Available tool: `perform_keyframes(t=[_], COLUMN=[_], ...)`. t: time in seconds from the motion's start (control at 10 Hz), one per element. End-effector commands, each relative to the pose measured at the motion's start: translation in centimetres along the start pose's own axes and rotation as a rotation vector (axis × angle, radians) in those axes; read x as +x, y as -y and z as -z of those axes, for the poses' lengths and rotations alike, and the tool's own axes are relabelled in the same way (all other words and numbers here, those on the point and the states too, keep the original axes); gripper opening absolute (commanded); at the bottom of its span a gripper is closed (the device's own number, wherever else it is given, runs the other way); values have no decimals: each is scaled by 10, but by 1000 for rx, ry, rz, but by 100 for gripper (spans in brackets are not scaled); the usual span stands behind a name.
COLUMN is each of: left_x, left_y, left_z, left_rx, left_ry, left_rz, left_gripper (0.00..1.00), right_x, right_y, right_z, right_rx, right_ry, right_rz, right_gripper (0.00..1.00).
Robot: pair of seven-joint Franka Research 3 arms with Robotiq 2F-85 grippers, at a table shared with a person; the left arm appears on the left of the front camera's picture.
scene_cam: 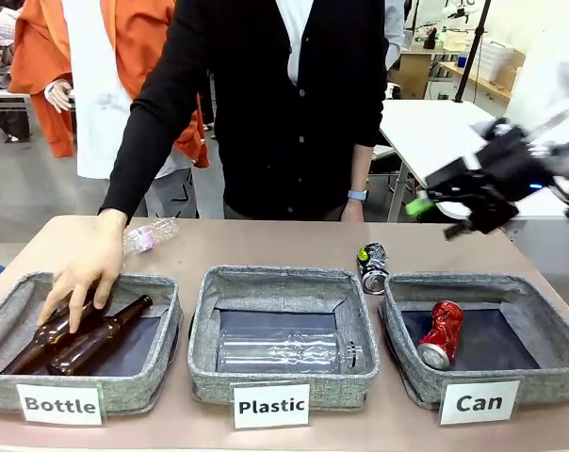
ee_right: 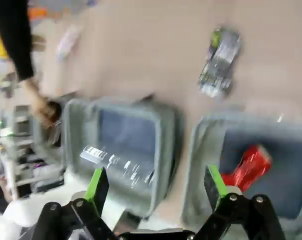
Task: Sort the can waste into the basket.
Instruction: Pick up the can waste from the table and place it in the right Fabric basket.
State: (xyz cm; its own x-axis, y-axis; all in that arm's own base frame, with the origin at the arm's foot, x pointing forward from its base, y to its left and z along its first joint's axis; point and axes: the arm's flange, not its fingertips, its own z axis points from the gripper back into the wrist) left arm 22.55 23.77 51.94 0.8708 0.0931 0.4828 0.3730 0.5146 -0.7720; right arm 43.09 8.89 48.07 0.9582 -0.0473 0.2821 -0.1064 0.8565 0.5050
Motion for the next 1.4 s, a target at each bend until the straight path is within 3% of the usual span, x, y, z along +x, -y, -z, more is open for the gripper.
perform_keyframes(t=[0.0,0.1,0.3,0.4,0.5,0.7,1.0,1.1,1.2,1.3], left_x=[21,34,51,51,60,65,47,42,52,52], left_y=[0,-4,-4,-4,-5,2,19,20,16,16], left_z=[23,40,58,68,94,156,256,270,240,240], left_rx=[-41,-69,-70,-92,-126,-173,-258,-242,-243,-243], left_ry=[-57,-96,-151,-155,-184,-278,-383,-426,-388,-388], left_rz=[-12,-10,-2,6,20,53,66,27,60,60], left_gripper=[100,100,100,100,100,100,100,100,100,100], right_x=[19,0,0,14,27,76,116,126,133,141], right_y=[-1,0,0,1,4,-1,-6,-6,-6,-3], right_z=[35,0,0,26,43,79,125,141,158,175], right_rx=[-37,0,0,-20,-124,-238,-415,-468,-512,-511], right_ry=[-30,0,0,0,-12,-34,-120,-145,-155,-159], right_rz=[-15,0,0,-29,26,74,149,170,178,174], right_gripper=[100,100,100,100,100,100,100,100,100,100])
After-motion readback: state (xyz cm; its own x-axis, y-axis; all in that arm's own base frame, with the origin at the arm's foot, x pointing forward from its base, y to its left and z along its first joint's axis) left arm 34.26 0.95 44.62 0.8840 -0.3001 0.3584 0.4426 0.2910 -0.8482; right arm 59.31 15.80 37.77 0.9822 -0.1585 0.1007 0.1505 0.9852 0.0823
